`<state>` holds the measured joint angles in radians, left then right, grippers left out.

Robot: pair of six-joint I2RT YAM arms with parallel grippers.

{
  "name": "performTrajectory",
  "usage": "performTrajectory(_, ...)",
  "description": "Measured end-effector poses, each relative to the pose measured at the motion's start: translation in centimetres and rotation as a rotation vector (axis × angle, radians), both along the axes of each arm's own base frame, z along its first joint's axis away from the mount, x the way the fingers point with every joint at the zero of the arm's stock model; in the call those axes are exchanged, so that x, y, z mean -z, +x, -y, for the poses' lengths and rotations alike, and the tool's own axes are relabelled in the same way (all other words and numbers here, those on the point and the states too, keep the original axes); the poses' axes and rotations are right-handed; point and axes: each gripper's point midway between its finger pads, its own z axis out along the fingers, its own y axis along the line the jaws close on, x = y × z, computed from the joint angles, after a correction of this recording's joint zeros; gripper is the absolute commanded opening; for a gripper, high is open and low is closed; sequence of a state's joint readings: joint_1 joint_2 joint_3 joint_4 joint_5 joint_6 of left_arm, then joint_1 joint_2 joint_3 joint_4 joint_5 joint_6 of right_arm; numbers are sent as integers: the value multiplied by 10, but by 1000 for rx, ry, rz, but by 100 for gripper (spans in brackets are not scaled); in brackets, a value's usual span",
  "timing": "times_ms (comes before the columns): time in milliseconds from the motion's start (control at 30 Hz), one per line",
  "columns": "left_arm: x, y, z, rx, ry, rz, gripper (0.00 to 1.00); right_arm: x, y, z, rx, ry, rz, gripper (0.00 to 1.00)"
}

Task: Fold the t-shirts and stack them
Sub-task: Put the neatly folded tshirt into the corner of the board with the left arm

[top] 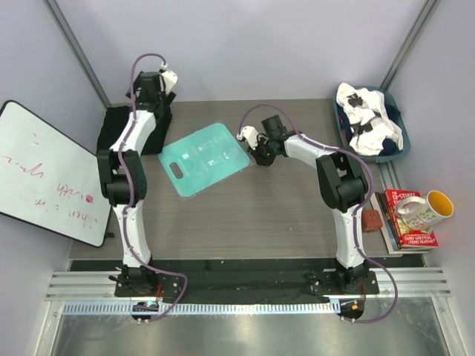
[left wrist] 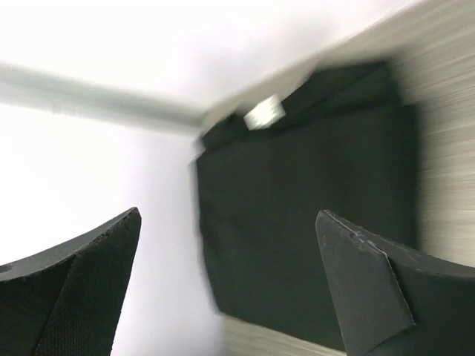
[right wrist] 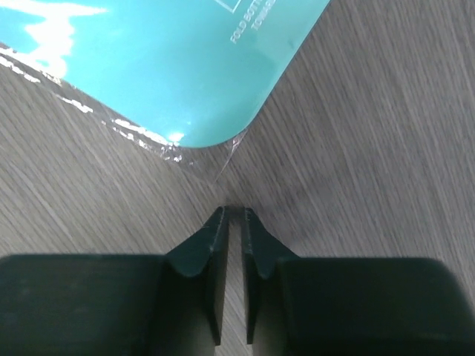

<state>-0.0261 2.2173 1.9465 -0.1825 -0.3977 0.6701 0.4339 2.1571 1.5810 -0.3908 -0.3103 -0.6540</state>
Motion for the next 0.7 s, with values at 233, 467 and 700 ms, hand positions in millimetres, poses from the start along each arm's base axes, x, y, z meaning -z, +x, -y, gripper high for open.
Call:
performTrajectory(233, -74, -47, 142, 286, -454, 42, 100, -15, -7, 17, 55, -29, 8, 100)
performTrajectory(467, -69, -112, 159, 269, -803, -65, 100, -101, 7, 51, 282, 81, 142, 100)
performTrajectory(700, -13, -187, 159, 224, -856, -180, 100, -197, -11, 91, 514, 221, 327, 100)
